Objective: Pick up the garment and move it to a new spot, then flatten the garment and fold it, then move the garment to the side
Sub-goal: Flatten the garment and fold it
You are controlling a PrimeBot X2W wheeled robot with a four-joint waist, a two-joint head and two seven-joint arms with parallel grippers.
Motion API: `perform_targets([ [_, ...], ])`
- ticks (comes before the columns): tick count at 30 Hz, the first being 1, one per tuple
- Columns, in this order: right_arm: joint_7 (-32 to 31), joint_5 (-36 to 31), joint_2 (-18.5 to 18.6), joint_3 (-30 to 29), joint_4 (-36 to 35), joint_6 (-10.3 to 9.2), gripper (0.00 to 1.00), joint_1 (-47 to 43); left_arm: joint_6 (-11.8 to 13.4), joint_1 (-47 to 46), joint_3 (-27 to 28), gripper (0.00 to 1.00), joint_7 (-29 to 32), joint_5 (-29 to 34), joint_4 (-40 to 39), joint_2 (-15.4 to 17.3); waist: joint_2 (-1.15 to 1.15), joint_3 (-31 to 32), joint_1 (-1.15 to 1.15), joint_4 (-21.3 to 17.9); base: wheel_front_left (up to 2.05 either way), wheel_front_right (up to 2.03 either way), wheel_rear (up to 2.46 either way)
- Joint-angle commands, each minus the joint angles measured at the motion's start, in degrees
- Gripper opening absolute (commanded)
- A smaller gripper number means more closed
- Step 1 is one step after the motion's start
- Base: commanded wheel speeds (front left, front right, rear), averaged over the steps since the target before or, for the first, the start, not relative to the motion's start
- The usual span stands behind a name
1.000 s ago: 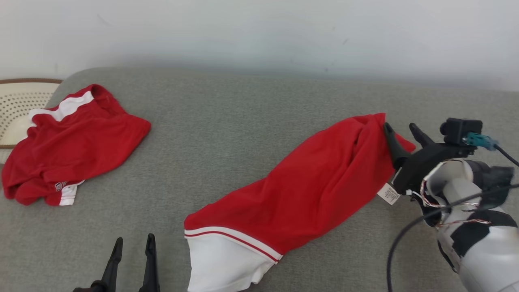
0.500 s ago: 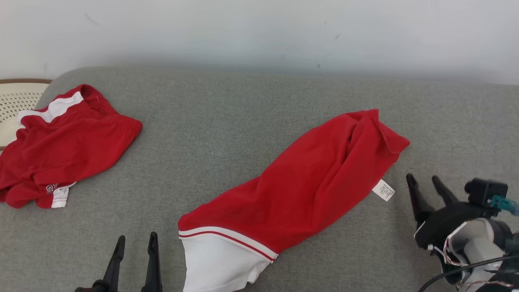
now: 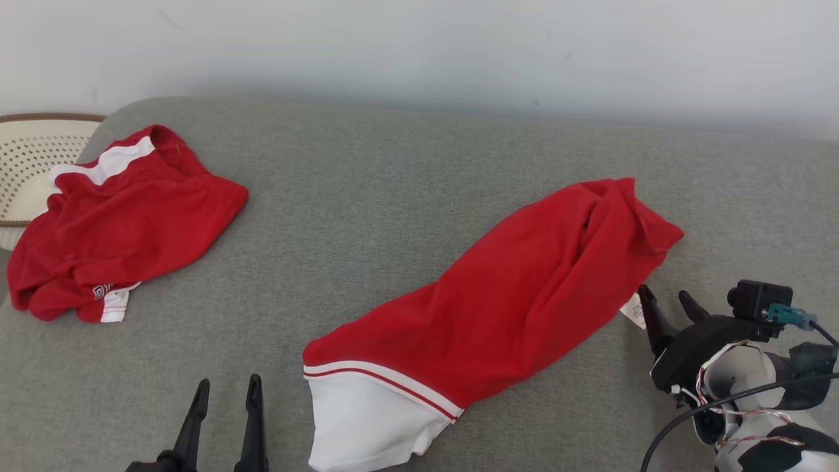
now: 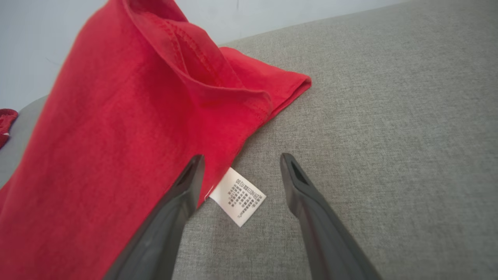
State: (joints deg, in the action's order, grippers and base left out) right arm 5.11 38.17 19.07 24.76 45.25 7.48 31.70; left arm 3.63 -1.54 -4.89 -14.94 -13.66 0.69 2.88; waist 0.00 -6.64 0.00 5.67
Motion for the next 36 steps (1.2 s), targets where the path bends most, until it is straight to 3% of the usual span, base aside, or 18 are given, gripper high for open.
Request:
perform_targets([
  [1, -0.08, 0.21, -0.43, -0.24, 0.76, 0.03, 1.0, 1.04, 0.04, -0.61, -0.01, 1.0, -0.34, 0.12, 0.03, 0.01, 0.0, -0.39, 0.0, 0.75, 0.0, 0.0, 0.0],
  [14, -0.92, -0.32, -1.34, 1.33, 12.9, 0.03, 1.0, 7.62, -0.78, -2.09, 0.52, 1.0, -0.34, -0.39, 1.06, 0.01, 0.0, -2.46, 0.0, 4.13, 0.0, 0.0, 0.0],
  [16, -1.36, 0.22, -1.78, 2.04, 13.93, 0.03, 0.0, 8.02, -0.74, -2.06, 0.44, 1.0, -0.34, -0.52, 1.15, 0.01, 0.0, -2.67, 0.0, 4.3, 0.0, 0.0, 0.0],
  [26, 3.06, 3.21, -1.22, 5.22, 10.4, 0.03, 0.0, 5.78, -0.36, -0.88, 0.97, 1.0, -0.34, -0.79, 1.82, 0.02, 0.0, -0.77, 0.0, 3.31, 0.0, 0.0, 0.0],
  [36, 3.43, 5.92, 2.41, 5.32, -4.29, 0.03, 0.0, -5.55, -0.8, 1.0, 1.65, 1.0, -0.35, -0.88, 1.79, 0.02, 0.0, 2.01, 0.0, -0.38, 0.0, 0.0, 0.0],
])
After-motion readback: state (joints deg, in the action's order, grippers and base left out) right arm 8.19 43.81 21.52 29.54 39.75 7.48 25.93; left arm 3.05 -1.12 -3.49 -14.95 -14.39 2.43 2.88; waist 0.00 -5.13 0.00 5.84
